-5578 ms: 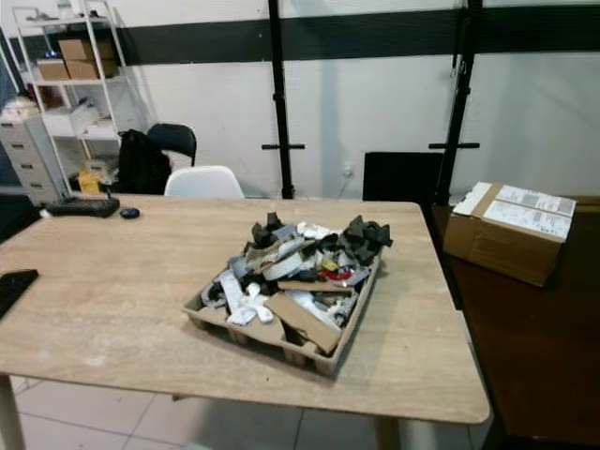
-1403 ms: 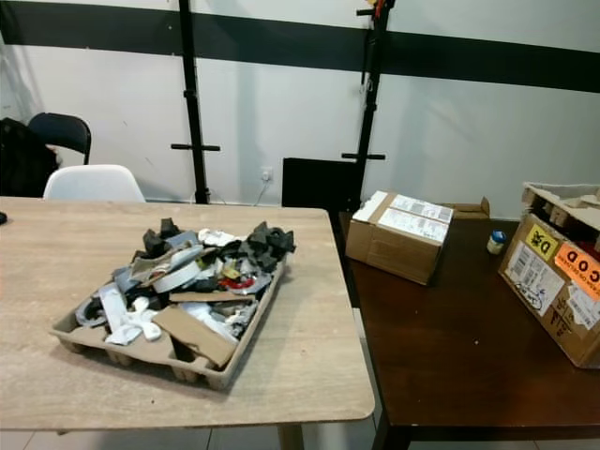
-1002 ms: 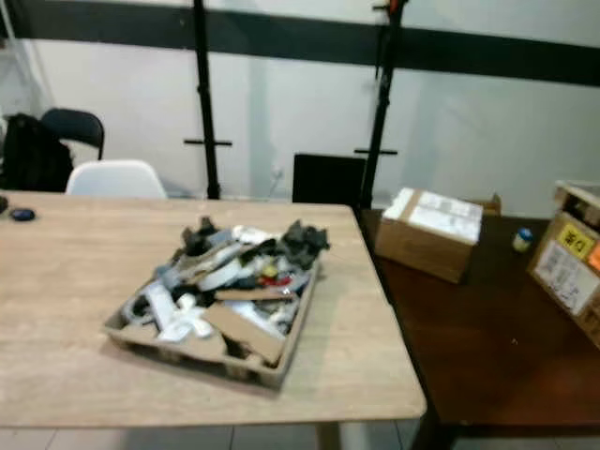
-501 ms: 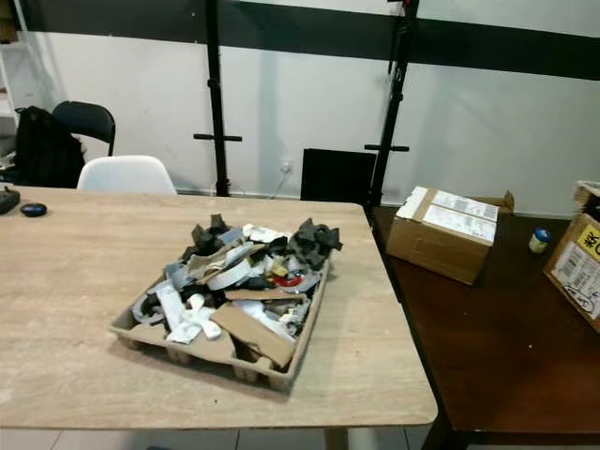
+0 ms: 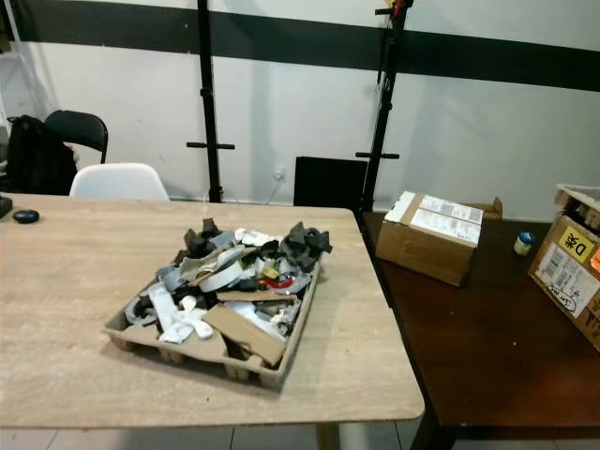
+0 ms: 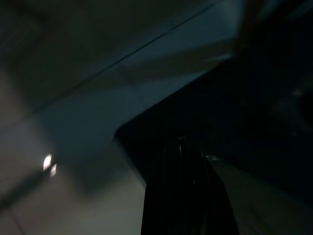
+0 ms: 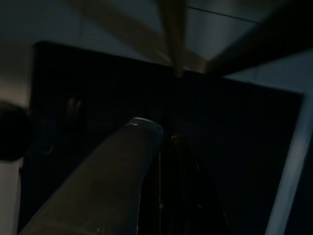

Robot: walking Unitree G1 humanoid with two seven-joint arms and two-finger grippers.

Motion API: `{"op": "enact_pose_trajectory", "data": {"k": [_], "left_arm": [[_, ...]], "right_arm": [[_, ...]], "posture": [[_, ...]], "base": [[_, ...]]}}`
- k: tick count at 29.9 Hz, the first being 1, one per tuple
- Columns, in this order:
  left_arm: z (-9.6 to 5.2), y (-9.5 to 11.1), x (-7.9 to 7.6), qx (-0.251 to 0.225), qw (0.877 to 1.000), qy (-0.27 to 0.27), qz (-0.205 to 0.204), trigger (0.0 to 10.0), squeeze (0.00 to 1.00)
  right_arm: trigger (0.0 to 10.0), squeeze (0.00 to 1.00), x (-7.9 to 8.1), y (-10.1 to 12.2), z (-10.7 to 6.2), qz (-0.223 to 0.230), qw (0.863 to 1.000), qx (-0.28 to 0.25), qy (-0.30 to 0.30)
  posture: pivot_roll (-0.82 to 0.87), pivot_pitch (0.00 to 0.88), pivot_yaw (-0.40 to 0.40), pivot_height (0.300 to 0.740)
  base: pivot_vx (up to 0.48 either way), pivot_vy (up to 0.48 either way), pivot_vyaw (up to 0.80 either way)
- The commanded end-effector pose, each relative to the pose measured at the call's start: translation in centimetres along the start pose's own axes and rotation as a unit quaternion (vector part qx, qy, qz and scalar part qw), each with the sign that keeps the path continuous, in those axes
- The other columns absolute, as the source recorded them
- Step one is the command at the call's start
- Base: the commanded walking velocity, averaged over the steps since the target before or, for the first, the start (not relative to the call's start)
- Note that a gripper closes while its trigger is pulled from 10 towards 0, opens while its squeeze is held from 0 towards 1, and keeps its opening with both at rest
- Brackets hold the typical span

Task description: Picking trash to rubbish bin

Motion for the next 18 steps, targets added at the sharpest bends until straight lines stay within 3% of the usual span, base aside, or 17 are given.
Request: {"op": "enact_pose_trajectory", "data": {"k": [1, 2, 5, 8, 11, 14, 17, 18], "left_arm": [[-0.8, 1.4, -1.4, -0.03, 0.995, -0.084, 0.05, 10.0, 0.0], [-0.8, 1.4, -1.4, -0.03, 0.995, -0.084, 0.05, 10.0, 0.0], [-2.3, 5.1, -3.2, -0.104, 0.973, -0.167, 0.119, 10.0, 0.0], [-3.0, 6.6, -3.8, -0.125, 0.964, -0.189, 0.137, 10.0, 0.0], [-4.4, 10.3, -4.4, -0.167, 0.948, -0.239, 0.13, 10.0, 0.0], [-4.9, 11.3, -4.6, -0.18, 0.942, -0.252, 0.129, 10.0, 0.0], [-6.1, 14.4, -5.3, -0.219, 0.926, -0.282, 0.12, 10.0, 0.0], [-6.1, 14.4, -5.3, -0.219, 0.926, -0.282, 0.12, 10.0, 0.0]], "right_arm": [[10.0, 0.0, 0.5, 1.0, -0.2, -0.027, 0.998, -0.023, 0.046], [10.0, 0.0, 0.5, 1.0, -0.2, -0.027, 0.998, -0.023, 0.046], [10.0, 0.0, 1.8, 3.4, -0.8, -0.048, 0.985, -0.072, 0.147], [10.0, 0.0, 2.0, 4.3, -1.3, -0.064, 0.977, -0.089, 0.183], [10.0, 0.0, 2.6, 7.4, -2.5, -0.097, 0.953, -0.127, 0.256], [10.0, 0.0, 2.9, 8.5, -3.0, -0.103, 0.944, -0.139, 0.281], [10.0, 0.0, 4.1, 11.8, -5.4, -0.113, 0.905, -0.18, 0.37], [10.0, 0.0, 4.1, 11.8, -5.4, -0.113, 0.905, -0.18, 0.37]], "posture": [[-0.04, 0.052, -0.035, 0.74], [-0.04, 0.052, -0.035, 0.74], [-0.01, 0.043, -0.041, 0.74], [-0.01, 0.052, -0.033, 0.74], [-0.01, 0.056, -0.036, 0.74], [-0.02, 0.058, -0.032, 0.74], [-0.02, 0.061, -0.041, 0.74], [-0.02, 0.061, -0.041, 0.74]], "base": [[0.0, 0.0, 0.0], [0.0, 0.0, 0.0], [0.0, 0.0, 0.0], [0.0, 0.0, 0.0], [0.0, 0.0, 0.0], [0.0, 0.0, 0.0], [0.0, 0.0, 0.0], [0.0, 0.0, 0.0]]}}
Point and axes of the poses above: a point about 5 cm out from each wrist's last joint towards the gripper, its own z axis pointing out of the wrist towards the gripper, its own y axis along the axis of the wrist's last joint, x = y × z, the point moved 6 cm from there along z, pointing out of the wrist towards the gripper, and after that the axes turned 4 degrees about -z, right-handed, at the moved point
